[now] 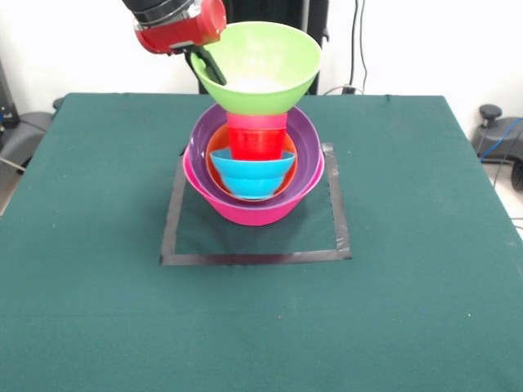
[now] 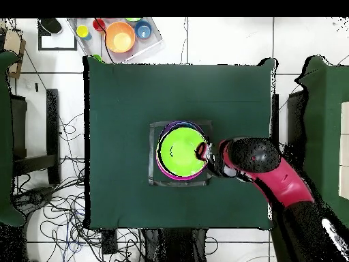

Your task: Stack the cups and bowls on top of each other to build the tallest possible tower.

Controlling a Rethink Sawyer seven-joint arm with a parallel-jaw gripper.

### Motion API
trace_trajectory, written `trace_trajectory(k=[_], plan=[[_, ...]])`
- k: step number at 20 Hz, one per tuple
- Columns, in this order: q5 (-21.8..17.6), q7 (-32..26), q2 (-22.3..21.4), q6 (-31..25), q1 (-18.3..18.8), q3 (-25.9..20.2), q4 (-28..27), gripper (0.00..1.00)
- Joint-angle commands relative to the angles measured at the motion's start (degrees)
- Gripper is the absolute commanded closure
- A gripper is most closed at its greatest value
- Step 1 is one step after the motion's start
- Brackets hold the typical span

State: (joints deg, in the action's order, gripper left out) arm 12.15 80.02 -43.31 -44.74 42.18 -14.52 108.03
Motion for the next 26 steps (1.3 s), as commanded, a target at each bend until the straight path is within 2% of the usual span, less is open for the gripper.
trace_trajectory(k=[1, 9, 15, 26], plan=[[-0.4, 9.9, 3.8, 3.3, -3.1, 0.2, -4.1, 1.0], [1.1, 12.3, 2.8, 3.5, -4.1, 1.4, -3.6, 1.0], [1.5, 16.6, -0.4, -2.5, -6.8, 4.1, -5.7, 1.0], [0.5, 14.2, -3.5, -1.8, -5.3, 3.5, -2.0, 1.0]])
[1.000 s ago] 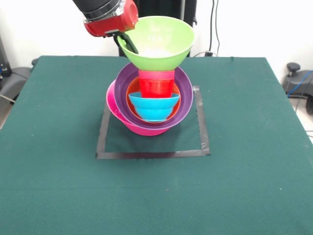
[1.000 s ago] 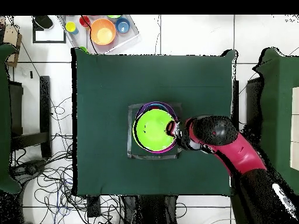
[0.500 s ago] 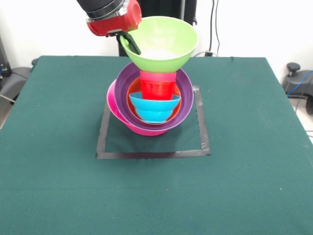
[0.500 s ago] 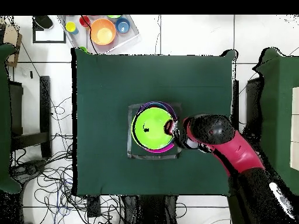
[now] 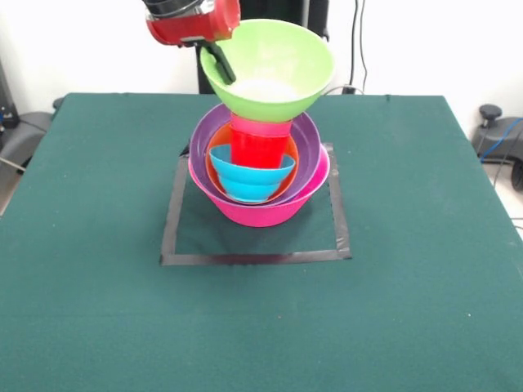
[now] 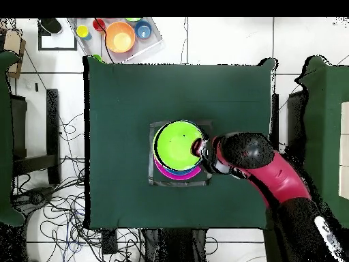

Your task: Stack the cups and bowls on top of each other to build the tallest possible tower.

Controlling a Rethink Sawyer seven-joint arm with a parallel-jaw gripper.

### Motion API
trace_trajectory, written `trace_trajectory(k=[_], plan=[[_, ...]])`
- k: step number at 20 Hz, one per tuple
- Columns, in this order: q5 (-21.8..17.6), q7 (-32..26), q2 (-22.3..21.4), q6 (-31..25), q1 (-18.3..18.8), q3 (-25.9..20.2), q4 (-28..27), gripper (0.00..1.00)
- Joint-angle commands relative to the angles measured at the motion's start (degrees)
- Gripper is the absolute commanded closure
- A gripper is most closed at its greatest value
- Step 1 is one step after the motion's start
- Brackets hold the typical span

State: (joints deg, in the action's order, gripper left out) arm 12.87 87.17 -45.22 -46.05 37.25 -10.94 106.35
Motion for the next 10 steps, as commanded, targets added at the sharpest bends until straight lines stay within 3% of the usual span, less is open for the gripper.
trace_trajectory(k=[1, 10], plan=[[-0.4, 7.2, -1.9, -0.3, -0.4, -0.1, -0.1, 1.0], [0.4, 5.4, -3.0, 3.4, 0.8, -1.3, 4.3, 1.0]])
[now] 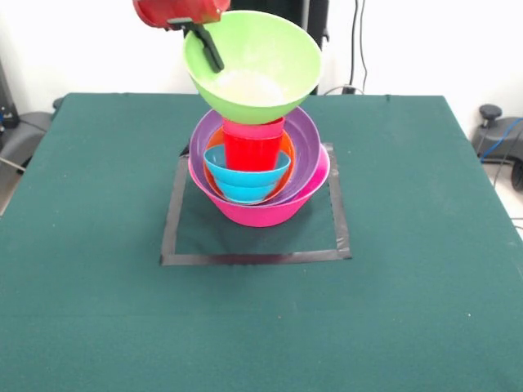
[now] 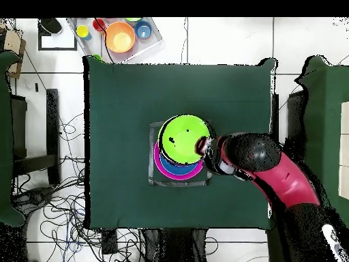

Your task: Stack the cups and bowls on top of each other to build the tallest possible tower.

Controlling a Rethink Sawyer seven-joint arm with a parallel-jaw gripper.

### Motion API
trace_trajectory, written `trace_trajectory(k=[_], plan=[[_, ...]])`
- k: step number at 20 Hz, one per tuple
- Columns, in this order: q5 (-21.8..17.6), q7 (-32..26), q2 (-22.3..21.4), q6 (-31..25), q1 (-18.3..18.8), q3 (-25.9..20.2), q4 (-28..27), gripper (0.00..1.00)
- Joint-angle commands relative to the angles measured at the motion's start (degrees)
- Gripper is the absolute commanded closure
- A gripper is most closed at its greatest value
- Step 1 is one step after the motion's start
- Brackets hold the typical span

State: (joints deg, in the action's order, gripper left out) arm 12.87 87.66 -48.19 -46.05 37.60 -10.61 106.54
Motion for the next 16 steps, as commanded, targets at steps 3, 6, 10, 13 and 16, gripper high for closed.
trace_trajectory(k=[3, 6, 10, 13, 16], plan=[[0.9, 5.1, -0.7, 4.9, 0.7, -1.9, 5.9, 1.0], [1.5, 5.7, -1.6, 6.6, 0.6, -2.1, 7.8, 1.0], [2.5, 6.0, -2.4, 9.4, 0.7, -2.7, 10.5, 1.0], [3.5, 6.6, -2.4, 11.0, 0.8, -3.1, 11.5, 1.0], [4.6, 7.0, -2.5, 12.6, 0.8, -3.7, 12.4, 1.0]])
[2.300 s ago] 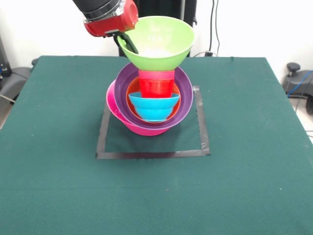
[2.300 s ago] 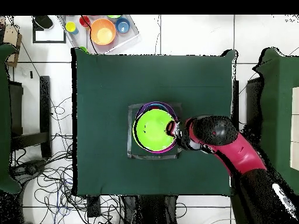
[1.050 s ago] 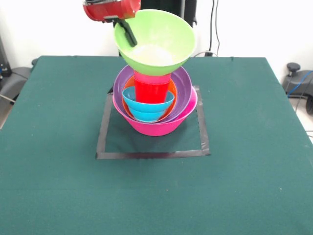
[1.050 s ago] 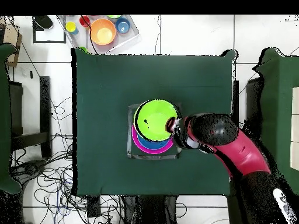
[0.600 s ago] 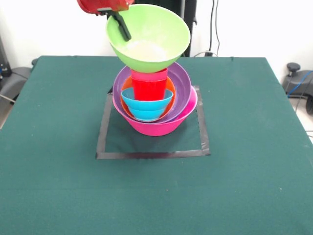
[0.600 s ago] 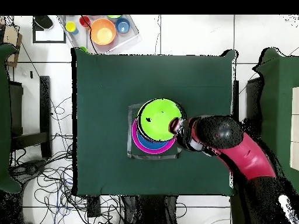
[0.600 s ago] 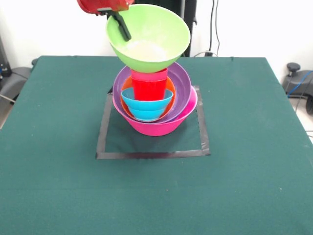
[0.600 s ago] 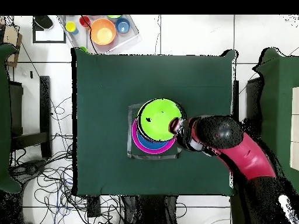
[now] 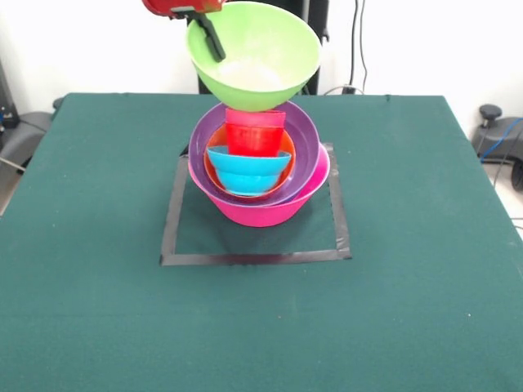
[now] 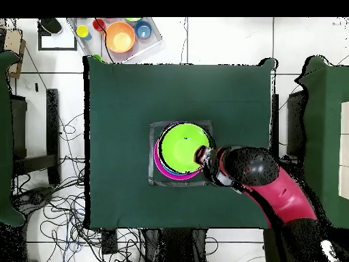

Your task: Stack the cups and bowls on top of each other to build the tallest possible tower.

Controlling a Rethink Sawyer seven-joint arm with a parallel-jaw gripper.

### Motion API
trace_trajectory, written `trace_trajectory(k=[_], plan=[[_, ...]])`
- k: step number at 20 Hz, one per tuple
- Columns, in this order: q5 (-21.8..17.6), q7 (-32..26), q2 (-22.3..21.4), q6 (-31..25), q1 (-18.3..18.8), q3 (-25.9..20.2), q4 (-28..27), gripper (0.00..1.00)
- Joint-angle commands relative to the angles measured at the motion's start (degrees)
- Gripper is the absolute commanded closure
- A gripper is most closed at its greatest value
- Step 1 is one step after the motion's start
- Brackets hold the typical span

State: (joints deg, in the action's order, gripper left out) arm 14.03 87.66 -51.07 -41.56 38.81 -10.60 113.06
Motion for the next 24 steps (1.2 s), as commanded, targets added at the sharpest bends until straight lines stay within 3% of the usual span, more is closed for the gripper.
trace_trajectory(k=[1, 11, 20, 24], plan=[[3.9, 7.4, 0.4, 9.0, -0.6, -4.1, 6.4, 1.0], [6.6, 5.7, 2.3, 15.5, 1.4, -8.4, 8.3, 1.0], [7.8, 8.4, 0.6, 11.2, 0.1, -7.5, 6.0, 1.0], [9.1, 9.3, -2.1, 10.3, -0.1, -7.4, 7.9, 1.0]])
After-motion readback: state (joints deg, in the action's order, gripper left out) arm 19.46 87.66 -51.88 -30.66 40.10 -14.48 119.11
